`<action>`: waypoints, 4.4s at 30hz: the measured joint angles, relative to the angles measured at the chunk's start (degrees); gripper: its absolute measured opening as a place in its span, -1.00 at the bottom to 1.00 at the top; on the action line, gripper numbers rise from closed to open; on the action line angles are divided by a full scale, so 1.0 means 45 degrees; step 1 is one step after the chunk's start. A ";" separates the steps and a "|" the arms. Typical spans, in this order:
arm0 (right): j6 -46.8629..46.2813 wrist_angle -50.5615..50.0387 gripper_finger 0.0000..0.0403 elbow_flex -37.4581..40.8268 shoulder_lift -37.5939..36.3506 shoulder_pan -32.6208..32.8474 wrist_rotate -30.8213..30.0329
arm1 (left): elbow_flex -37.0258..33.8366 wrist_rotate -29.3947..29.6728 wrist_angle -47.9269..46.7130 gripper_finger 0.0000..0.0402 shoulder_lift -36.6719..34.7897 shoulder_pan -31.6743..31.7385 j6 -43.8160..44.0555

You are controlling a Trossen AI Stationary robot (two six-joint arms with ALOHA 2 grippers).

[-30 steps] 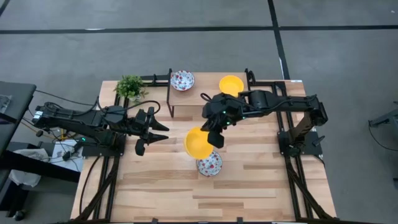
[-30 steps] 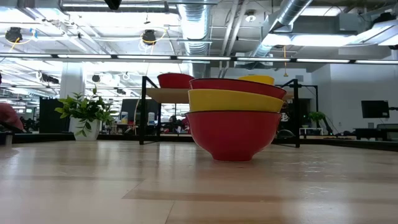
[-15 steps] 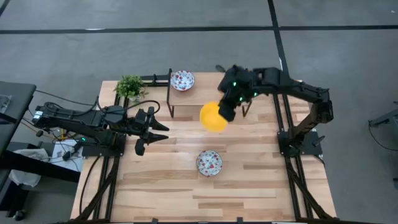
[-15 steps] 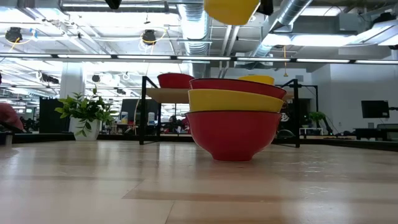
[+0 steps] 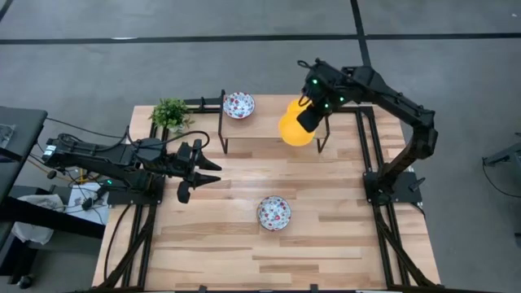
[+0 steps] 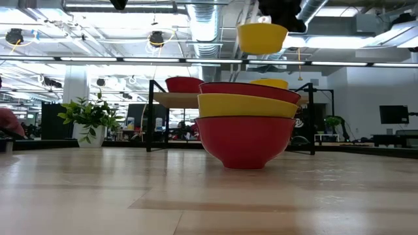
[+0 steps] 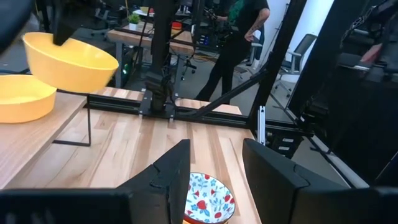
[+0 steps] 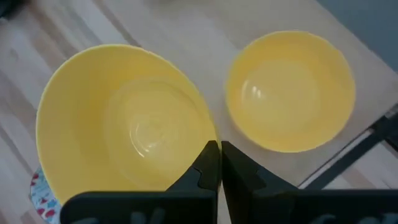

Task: Pick & Place Mini bowls
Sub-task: Stack the yellow bowl on top of the other yellow bowl on the shelf, then stack the red and blue bowl on top of the other red and blue bowl on the shelf

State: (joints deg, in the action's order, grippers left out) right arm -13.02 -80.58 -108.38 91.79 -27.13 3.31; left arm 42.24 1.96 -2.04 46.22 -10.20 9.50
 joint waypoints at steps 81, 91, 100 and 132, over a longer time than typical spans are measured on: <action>-0.0767 -0.0055 -0.44 0.0059 0.1902 -0.3974 -0.1018 | 0.0000 0.0092 -0.0010 -0.28 0.0004 0.0000 0.0427; -0.1541 -0.0380 -0.74 -0.0044 0.1814 -0.3079 -0.6272 | 0.0000 0.0090 -0.0015 -0.28 0.0004 0.0002 0.0427; -0.1760 -0.0880 -0.98 0.0052 0.1821 -0.2072 -1.0891 | 0.0000 0.0090 -0.0022 -0.28 0.0002 0.0003 0.0427; -0.2346 -0.1392 -1.00 0.2302 0.1957 -0.1142 -1.2403 | 0.0000 0.0228 -0.0024 -0.28 0.0005 0.0000 0.0427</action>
State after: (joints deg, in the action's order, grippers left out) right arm -23.57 -86.84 -98.02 100.60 -32.27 -52.51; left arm 42.24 2.98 -2.15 46.24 -10.20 11.42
